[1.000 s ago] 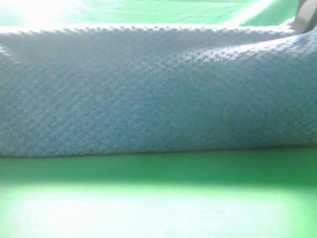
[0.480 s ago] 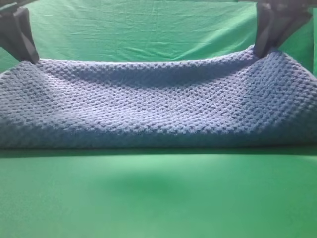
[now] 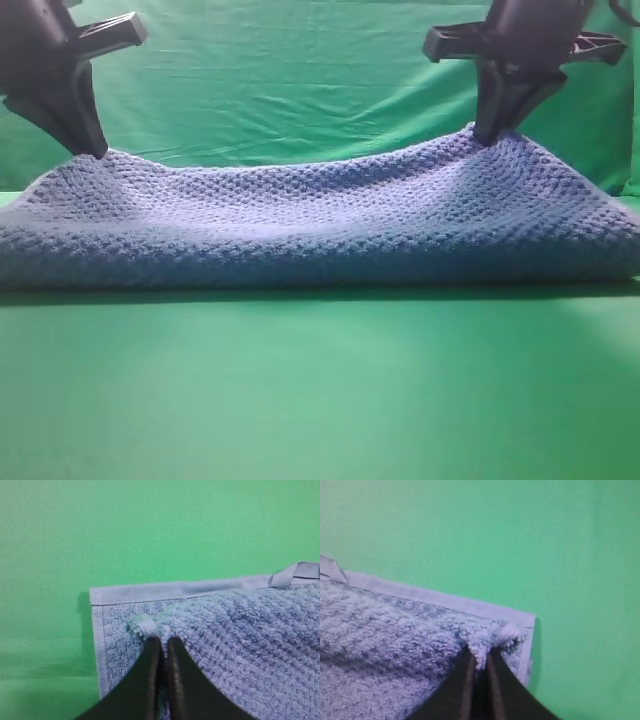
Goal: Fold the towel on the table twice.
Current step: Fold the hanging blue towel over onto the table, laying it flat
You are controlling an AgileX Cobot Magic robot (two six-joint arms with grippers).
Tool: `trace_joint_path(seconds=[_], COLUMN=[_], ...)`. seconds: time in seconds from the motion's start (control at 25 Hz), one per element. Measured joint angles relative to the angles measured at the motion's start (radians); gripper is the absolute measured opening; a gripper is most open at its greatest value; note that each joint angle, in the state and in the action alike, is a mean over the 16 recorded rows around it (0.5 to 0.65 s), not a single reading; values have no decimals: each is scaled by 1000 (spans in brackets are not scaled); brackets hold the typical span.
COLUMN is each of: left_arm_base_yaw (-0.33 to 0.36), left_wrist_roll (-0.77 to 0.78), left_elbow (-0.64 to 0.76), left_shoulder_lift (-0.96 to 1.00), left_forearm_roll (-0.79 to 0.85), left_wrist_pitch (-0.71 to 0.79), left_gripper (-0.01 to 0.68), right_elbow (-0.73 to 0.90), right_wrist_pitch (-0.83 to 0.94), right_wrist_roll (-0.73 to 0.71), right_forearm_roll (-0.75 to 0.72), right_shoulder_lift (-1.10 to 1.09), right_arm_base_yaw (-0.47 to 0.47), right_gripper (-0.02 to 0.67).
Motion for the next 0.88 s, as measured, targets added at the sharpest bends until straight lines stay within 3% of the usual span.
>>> trace_joint_path(seconds=[0.12, 0.24, 0.52, 0.68, 0.8, 0.88], left_arm_base_yaw=[0, 1, 1, 1, 1, 1], left_wrist_roll=[4, 16, 51, 72, 81, 83], left_elbow=[-8, -11, -14, -15, -15, -15], left_shoulder_lift=[22, 37, 41, 13, -25, -57], left_forearm_roll=[0, 0, 3, 13, 23, 29], left_wrist_pitch=[-21, -40, -61, -48, -23, 0], left_gripper=[16, 81, 353, 476, 516, 497], right_elbow=[-14, -20, -25, -40, -58, -72], right_wrist_pitch=[-22, -41, -54, -14, 43, 90], right_wrist_roll=[-1, -2, -2, -3, -1, 2], right_forearm_roll=[-2, -3, -6, -15, -21, -26], right_shoulder_lift=[29, 50, 59, 30, -9, -42], right_arm_base_yaw=[0, 0, 0, 0, 0, 0], right_gripper=[25, 93, 369, 507, 552, 537])
